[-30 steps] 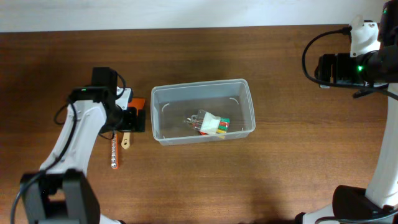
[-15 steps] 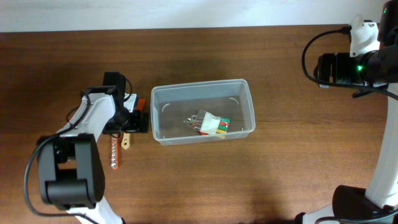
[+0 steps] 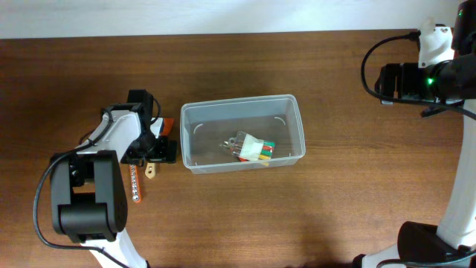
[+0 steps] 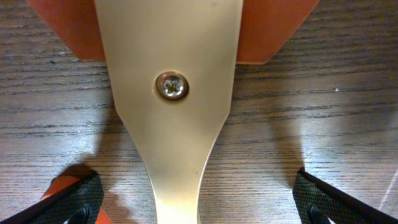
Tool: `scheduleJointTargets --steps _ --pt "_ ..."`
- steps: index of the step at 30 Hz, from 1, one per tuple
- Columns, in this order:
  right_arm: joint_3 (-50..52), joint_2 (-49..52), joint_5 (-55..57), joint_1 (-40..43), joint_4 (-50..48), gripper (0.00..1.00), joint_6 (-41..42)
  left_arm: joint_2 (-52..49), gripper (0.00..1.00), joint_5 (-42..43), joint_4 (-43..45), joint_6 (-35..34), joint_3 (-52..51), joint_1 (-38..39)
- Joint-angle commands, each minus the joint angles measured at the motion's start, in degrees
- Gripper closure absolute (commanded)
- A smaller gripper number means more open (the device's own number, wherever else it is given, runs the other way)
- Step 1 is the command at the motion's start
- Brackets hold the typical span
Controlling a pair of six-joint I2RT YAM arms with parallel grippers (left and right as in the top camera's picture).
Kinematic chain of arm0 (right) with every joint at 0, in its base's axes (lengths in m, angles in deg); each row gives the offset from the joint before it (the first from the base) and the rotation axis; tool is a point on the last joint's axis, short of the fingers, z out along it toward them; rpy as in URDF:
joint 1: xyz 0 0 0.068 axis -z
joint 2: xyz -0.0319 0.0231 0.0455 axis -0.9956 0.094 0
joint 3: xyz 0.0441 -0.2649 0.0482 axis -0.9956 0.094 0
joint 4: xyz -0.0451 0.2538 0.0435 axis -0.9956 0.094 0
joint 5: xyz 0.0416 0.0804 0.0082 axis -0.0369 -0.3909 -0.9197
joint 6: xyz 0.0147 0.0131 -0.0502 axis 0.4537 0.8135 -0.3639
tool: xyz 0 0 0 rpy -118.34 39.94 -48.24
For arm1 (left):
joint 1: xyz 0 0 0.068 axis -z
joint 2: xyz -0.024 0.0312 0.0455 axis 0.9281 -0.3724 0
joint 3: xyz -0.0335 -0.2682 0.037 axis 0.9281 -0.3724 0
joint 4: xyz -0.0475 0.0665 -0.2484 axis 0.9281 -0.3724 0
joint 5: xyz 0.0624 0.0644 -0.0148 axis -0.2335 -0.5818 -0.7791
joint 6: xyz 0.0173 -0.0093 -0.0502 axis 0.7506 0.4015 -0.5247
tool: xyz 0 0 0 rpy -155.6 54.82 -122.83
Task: Pack container
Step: 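Lower the left gripper onto the orange scraper's wooden handle and grasp, then lift the scraper with the left gripper and lower it into the container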
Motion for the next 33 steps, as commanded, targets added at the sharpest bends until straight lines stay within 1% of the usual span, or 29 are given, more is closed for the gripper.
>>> scheduleJointTargets --steps 1,6,9,10,12,13,15,19,21,27,33 --pt "0.42 0.09 -0.72 0.31 -0.20 0.01 0.13 -2.29 0.01 -2.62 -0.26 -0.35 -0.72 -0.17" --pt "0.42 0.09 -0.74 0.31 -0.17 0.01 0.13 -2.29 0.00 -2.60 -0.26 -0.33 -0.72 -0.17" --pt "0.42 0.09 -0.74 0.31 -0.17 0.01 0.13 -2.29 0.06 -2.60 0.07 -0.33 -0.72 -0.17" --pt "0.42 0.09 -0.74 0.31 -0.17 0.01 0.13 -2.29 0.10 -2.58 0.22 -0.33 -0.72 -0.15" --pt "0.42 0.09 -0.74 0.31 -0.17 0.01 0.13 -2.29 0.24 -2.58 0.35 -0.33 -0.72 -0.09" --pt "0.42 0.09 -0.74 0.31 -0.17 0.01 0.13 -2.29 0.28 -2.58 0.39 -0.35 -0.72 -0.07" --pt "0.42 0.09 -0.74 0.31 -0.17 0.01 0.13 -2.29 0.32 -2.58 0.44 -0.35 -0.72 -0.07" --pt "0.42 0.09 -0.74 0.31 -0.15 0.01 0.13 -2.29 0.54 -2.62 0.61 -0.33 -0.72 -0.09" --pt "0.42 0.09 -0.74 0.31 -0.17 0.02 0.13 -2.29 0.63 -2.60 0.76 -0.35 -0.72 -0.07" --pt "0.42 0.09 -0.74 0.31 -0.15 0.01 0.13 -2.29 0.66 -2.56 1.03 -0.35 -0.72 0.07" --pt "0.42 0.09 -0.74 0.31 -0.15 0.01 0.13 -2.29 0.74 -2.60 1.03 -0.35 -0.72 0.22"
